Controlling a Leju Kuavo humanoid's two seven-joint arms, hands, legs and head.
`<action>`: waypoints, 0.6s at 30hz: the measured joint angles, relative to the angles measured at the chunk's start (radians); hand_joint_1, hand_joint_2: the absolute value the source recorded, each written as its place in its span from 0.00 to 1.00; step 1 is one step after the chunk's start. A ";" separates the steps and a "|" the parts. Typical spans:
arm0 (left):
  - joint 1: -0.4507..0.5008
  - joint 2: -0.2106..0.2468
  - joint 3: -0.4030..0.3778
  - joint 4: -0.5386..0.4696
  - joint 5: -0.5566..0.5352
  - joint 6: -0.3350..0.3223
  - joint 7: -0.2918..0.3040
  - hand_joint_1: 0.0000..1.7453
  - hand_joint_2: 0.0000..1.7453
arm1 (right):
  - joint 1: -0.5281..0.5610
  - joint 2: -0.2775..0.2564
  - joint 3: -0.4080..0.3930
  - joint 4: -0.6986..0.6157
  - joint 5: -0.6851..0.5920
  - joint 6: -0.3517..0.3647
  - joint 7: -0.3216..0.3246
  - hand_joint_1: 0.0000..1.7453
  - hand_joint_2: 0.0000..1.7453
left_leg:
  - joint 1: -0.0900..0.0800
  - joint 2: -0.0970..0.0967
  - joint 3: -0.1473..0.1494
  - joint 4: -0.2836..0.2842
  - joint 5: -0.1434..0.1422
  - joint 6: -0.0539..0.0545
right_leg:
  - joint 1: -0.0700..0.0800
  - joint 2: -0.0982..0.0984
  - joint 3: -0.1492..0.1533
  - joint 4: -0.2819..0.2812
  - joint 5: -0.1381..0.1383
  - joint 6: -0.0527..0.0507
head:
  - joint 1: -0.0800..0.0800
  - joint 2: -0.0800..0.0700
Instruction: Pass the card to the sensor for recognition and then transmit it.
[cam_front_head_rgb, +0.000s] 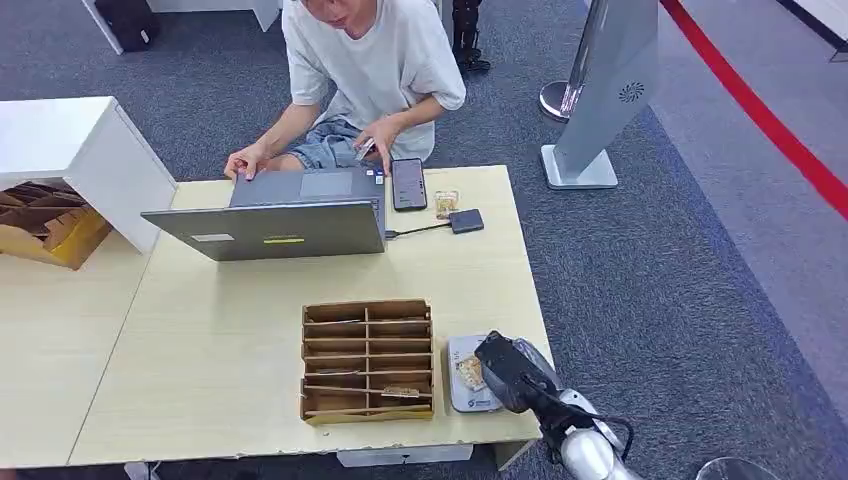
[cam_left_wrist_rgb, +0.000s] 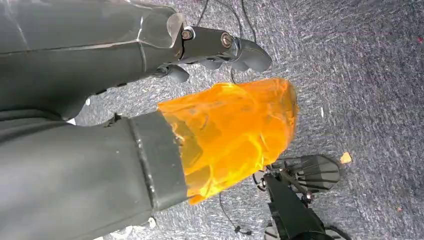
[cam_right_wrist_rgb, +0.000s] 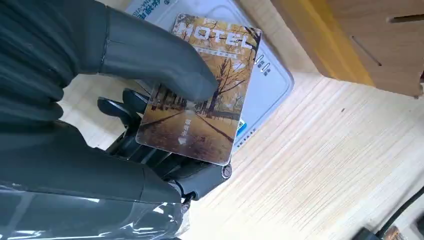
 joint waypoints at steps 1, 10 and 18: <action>0.000 0.000 0.000 0.000 0.000 0.000 0.000 0.00 0.00 | 0.000 0.000 0.000 0.000 0.004 -0.001 0.002 1.00 1.00 | 0.000 0.000 0.000 0.000 0.000 0.000 | 0.000 0.000 0.000 0.000 0.000 0.000 | 0.000 0.000; 0.001 0.000 0.000 0.000 0.003 0.000 0.000 0.00 0.00 | 0.001 0.007 -0.003 0.000 0.027 -0.013 0.013 1.00 1.00 | 0.000 0.000 0.000 0.000 0.000 0.000 | 0.000 0.000 0.000 0.000 0.000 0.000 | 0.000 0.000; 0.001 0.000 0.000 0.000 0.003 0.000 0.000 0.00 0.00 | 0.001 0.013 -0.006 0.004 0.050 -0.014 0.020 1.00 1.00 | 0.000 0.000 0.000 0.000 0.000 0.000 | 0.000 0.000 0.000 0.000 0.000 0.000 | 0.000 0.000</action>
